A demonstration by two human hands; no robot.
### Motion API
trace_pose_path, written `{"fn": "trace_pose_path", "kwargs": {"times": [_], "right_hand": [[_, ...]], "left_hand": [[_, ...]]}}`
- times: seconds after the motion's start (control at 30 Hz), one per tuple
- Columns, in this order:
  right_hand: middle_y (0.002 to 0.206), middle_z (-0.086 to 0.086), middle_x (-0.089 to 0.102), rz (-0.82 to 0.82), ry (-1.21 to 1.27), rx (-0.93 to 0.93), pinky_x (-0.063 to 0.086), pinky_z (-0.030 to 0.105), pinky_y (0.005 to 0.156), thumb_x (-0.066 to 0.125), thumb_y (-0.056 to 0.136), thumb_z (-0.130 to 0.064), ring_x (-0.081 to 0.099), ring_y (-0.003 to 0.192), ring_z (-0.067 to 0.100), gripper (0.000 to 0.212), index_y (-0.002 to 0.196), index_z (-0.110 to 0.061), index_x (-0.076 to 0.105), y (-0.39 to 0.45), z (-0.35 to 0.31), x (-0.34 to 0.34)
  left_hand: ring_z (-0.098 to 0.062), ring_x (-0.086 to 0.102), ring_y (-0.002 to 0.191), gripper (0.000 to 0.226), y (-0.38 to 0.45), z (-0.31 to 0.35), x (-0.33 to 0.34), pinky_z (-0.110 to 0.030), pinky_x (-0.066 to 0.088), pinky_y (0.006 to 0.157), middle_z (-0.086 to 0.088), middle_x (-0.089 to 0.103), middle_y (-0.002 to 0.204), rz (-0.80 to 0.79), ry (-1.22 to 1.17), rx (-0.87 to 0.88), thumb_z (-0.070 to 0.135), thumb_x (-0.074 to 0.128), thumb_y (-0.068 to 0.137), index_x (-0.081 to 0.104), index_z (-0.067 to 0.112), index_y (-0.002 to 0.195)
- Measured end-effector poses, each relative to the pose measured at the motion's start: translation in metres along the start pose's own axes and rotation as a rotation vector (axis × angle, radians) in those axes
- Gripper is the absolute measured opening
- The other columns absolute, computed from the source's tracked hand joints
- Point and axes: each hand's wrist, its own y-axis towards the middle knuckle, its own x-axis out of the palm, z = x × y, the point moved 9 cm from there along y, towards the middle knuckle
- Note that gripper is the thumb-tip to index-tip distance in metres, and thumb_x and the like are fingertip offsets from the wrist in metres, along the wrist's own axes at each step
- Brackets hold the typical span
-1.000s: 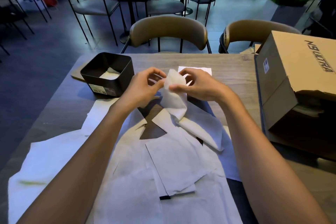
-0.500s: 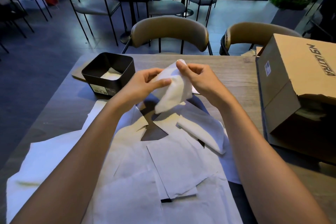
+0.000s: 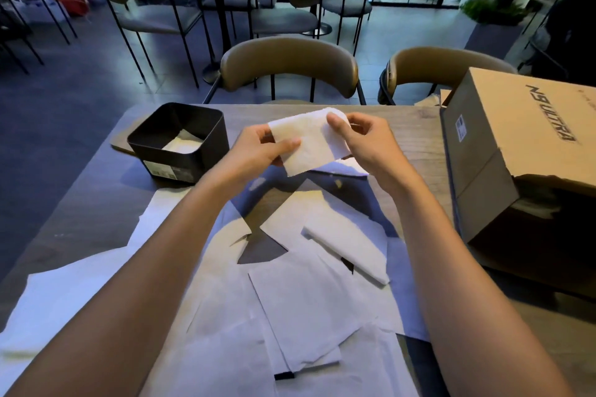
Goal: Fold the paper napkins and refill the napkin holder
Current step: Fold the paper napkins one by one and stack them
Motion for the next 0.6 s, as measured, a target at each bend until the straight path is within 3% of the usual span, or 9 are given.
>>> {"fn": "trace_pose_path", "kwargs": {"times": [0.13, 0.23, 0.4, 0.6], "right_hand": [[0.089, 0.005, 0.073, 0.164, -0.089, 0.079, 0.053, 0.032, 0.071, 0.067, 0.096, -0.037, 0.064, 0.083, 0.015, 0.026, 0.091, -0.013, 0.075, 0.007, 0.022, -0.032], [0.087, 0.000, 0.071, 0.211, -0.171, 0.131, 0.049, 0.024, 0.062, 0.071, 0.093, -0.037, 0.064, 0.082, 0.014, 0.017, 0.087, -0.020, 0.073, 0.012, 0.040, -0.040], [0.076, -0.011, 0.066, 0.283, -0.334, 0.169, 0.043, 0.018, 0.059, 0.075, 0.089, -0.035, 0.059, 0.072, 0.004, 0.014, 0.080, -0.026, 0.069, 0.016, 0.058, -0.047], [0.073, -0.012, 0.062, 0.310, -0.432, 0.214, 0.047, 0.022, 0.061, 0.080, 0.084, -0.035, 0.057, 0.069, 0.003, 0.027, 0.066, -0.026, 0.061, 0.018, 0.074, -0.054]], "left_hand": [[-0.007, 0.065, 0.087, 0.033, 0.029, 0.008, 0.016, -0.016, 0.054, 0.063, 0.006, 0.067, 0.101, -0.009, 0.172, 0.059, 0.025, 0.067, 0.093, 0.061, 0.017, 0.124], [-0.011, 0.065, 0.091, 0.040, 0.043, 0.002, 0.019, -0.020, 0.053, 0.069, -0.001, 0.068, 0.103, 0.086, 0.218, 0.062, 0.029, 0.068, 0.093, 0.058, 0.016, 0.130], [-0.015, 0.061, 0.094, 0.039, 0.050, -0.002, 0.031, -0.017, 0.044, 0.068, -0.003, 0.068, 0.102, 0.137, 0.434, 0.138, 0.032, 0.066, 0.095, 0.063, 0.011, 0.128], [-0.007, 0.057, 0.077, 0.040, 0.050, -0.006, 0.033, -0.014, 0.043, 0.066, -0.002, 0.066, 0.088, 0.164, 0.499, 0.115, 0.030, 0.068, 0.094, 0.064, 0.010, 0.128]]}}
